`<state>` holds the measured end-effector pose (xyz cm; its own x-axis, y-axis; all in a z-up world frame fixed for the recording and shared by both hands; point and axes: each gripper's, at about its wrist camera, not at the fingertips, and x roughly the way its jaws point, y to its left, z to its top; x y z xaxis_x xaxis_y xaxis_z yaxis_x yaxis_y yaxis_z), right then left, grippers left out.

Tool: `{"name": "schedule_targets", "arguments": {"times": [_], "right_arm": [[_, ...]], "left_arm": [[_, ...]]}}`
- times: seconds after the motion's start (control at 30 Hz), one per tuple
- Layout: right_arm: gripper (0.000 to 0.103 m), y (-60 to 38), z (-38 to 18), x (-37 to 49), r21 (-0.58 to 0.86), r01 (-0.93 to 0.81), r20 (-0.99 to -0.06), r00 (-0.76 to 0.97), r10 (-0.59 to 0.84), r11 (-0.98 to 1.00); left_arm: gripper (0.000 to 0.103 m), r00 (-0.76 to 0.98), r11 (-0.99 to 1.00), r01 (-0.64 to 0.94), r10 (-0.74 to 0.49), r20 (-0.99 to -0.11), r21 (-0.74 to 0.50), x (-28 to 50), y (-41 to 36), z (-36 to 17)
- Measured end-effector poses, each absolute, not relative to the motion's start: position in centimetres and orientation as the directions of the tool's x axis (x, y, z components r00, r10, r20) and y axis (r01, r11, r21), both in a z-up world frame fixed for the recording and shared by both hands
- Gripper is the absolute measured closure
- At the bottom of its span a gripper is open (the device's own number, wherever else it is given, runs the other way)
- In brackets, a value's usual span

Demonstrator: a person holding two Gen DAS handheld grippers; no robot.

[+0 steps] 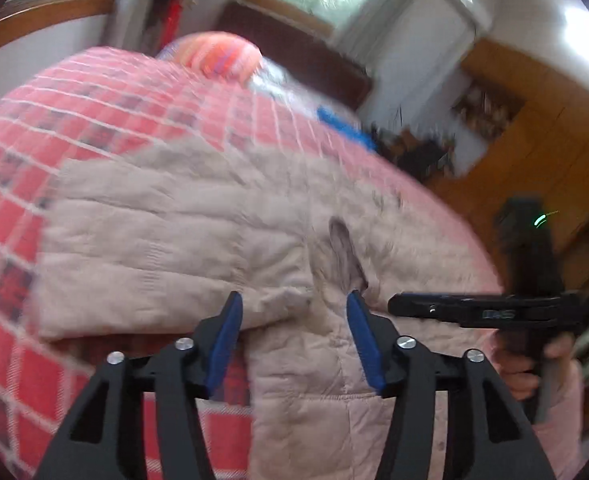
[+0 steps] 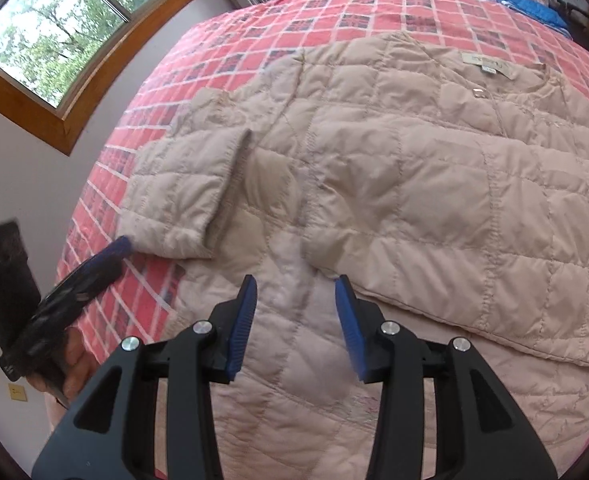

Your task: Fold large clothes

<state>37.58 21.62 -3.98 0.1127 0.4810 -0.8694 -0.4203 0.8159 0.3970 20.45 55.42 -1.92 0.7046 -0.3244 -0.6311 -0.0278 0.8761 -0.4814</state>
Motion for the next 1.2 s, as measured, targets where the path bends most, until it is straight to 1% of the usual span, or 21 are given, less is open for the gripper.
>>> {"name": "schedule_targets", "arguments": {"times": [0.03,0.07,0.13,0.17,0.23,0.3,0.33,0.37,0.5,0.53,0.57,0.6,0.63,0.67,0.77,0.93,1.2], "right_arm": [[0.061,21.9,-3.8,37.6,0.421,-0.419,-0.857,0.108,0.504,0.805],[0.061,22.3,-3.7,37.7,0.440,-0.419,-0.848,0.099,0.521,0.795],[0.061,23.5,-3.5,37.8,0.472,-0.427,-0.833,0.070,0.549,0.771],[0.061,24.4,-3.5,37.7,0.487,-0.433,-0.826,0.054,0.561,0.758],[0.061,26.0,-3.5,37.7,0.500,-0.447,-0.819,0.035,0.573,0.742],[0.058,27.9,-3.8,37.9,0.498,-0.452,-0.822,0.025,0.569,0.740],[0.057,28.6,-4.0,38.0,0.495,-0.449,-0.826,0.022,0.563,0.744],[0.057,29.3,-4.5,38.2,0.490,-0.441,-0.832,0.019,0.554,0.752],[0.058,30.8,-6.7,39.0,0.495,-0.401,-0.843,-0.007,0.537,0.771],[0.066,31.1,-7.4,39.3,0.508,-0.387,-0.840,-0.023,0.542,0.770],[0.073,31.2,-7.8,39.4,0.507,-0.381,-0.842,-0.025,0.539,0.773],[0.077,31.2,-8.1,39.5,0.505,-0.380,-0.843,-0.025,0.537,0.775],[0.082,31.1,-8.3,39.6,0.508,-0.380,-0.842,-0.028,0.539,0.773],[0.085,30.9,-8.4,39.7,0.510,-0.379,-0.840,-0.026,0.542,0.772],[0.090,30.1,-8.0,39.8,0.516,-0.381,-0.833,-0.016,0.553,0.767],[0.092,28.4,-5.9,39.6,0.504,-0.403,-0.828,0.026,0.560,0.764],[0.095,21.1,0.3,39.6,0.473,-0.419,-0.800,0.165,0.577,0.775]], "left_arm": [[0.045,0.732,0.880,-0.084,-0.264,-0.629,-0.467,19.7,57.0,-1.4],[0.044,0.743,0.894,-0.166,-0.164,-0.649,-0.416,19.3,58.5,-1.2],[0.044,0.713,0.901,-0.314,0.015,-0.701,-0.300,19.3,60.9,-1.6],[0.044,0.680,0.891,-0.370,0.067,-0.730,-0.263,19.6,62.1,-2.3],[0.045,0.648,0.869,-0.404,0.049,-0.760,-0.288,20.0,63.7,-3.7],[0.045,0.648,0.820,-0.387,-0.083,-0.757,-0.422,20.2,65.0,-5.5],[0.045,0.654,0.795,-0.376,-0.135,-0.744,-0.475,20.3,65.2,-6.2],[0.045,0.657,0.769,-0.384,-0.161,-0.737,-0.511,20.4,65.4,-6.8],[0.047,0.657,0.751,-0.407,-0.156,-0.738,-0.521,20.7,65.4,-7.9],[0.057,0.655,0.757,-0.413,-0.140,-0.743,-0.507,20.8,65.2,-7.9],[0.074,0.648,0.767,-0.419,-0.122,-0.751,-0.486,21.0,64.9,-7.8],[0.082,0.646,0.769,-0.420,-0.119,-0.754,-0.481,20.9,64.6,-7.7],[0.097,0.646,0.764,-0.422,-0.124,-0.753,-0.489,20.9,64.6,-7.7],[0.102,0.646,0.756,-0.430,-0.124,-0.753,-0.493,20.8,64.6,-7.7],[0.103,0.656,0.754,-0.430,-0.117,-0.745,-0.496,20.6,64.4,-7.3],[0.103,0.692,0.760,-0.386,-0.137,-0.709,-0.523,20.8,63.6,-5.4],[0.103,0.740,0.814,-0.235,-0.205,-0.641,-0.531,22.3,57.5,-0.7]]}}
